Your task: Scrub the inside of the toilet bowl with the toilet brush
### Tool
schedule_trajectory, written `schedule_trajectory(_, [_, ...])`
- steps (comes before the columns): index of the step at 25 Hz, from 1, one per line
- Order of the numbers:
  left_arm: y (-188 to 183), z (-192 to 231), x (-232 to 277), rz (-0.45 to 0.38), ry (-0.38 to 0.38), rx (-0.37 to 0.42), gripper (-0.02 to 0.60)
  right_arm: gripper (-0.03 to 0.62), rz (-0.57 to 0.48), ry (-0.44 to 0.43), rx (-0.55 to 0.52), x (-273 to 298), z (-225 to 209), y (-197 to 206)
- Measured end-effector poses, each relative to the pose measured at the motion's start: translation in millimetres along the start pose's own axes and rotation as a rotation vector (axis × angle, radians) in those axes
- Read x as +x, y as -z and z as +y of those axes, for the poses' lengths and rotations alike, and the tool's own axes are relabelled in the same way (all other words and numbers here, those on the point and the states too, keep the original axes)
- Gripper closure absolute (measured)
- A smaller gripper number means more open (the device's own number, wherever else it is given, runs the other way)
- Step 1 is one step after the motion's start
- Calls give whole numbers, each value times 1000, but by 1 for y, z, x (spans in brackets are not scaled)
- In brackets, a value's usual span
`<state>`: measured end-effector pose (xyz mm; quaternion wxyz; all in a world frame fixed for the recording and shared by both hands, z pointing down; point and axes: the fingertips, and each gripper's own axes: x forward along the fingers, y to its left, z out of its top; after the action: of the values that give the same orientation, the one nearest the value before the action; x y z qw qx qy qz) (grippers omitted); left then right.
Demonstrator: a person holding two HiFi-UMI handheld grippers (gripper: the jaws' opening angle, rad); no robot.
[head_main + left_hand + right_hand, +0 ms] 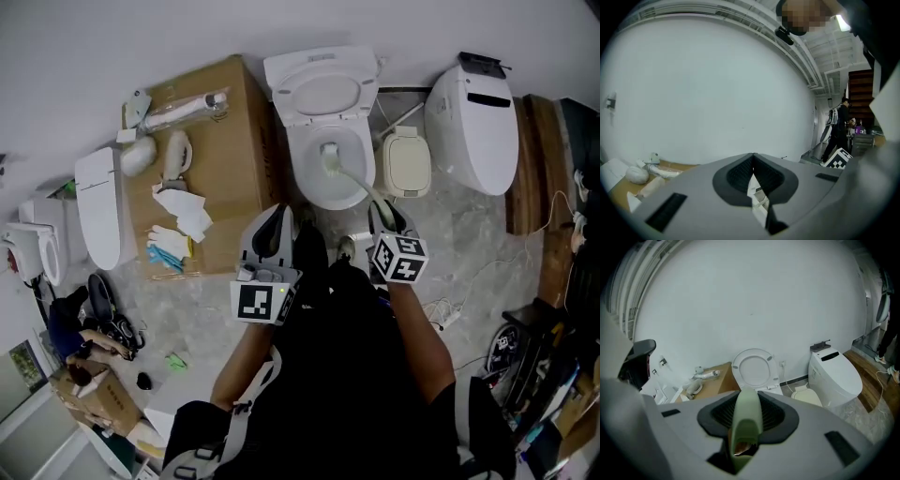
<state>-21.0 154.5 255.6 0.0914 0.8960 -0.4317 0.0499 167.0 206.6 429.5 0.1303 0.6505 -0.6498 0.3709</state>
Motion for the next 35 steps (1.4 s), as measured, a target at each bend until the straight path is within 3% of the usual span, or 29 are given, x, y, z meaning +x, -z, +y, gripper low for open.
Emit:
schedule_trajectory(10, [32,71,76,81,40,-2,574,471,137,85,203,126,1,36])
schedule_trajectory(17, [54,97,108,142,45,-42,574,471,171,200,528,193,-21,75])
schedule_trajectory(20, [69,106,117,173,49,-40,574,472,181,241,608,214,-27,93])
schedule_trajectory(27, [92,115,134,188,71,-50,574,473,223,326,666,250,-40,134])
schedule_trajectory(35, [111,117,140,207,100,-65,574,473,260,325,690,269,-38,159])
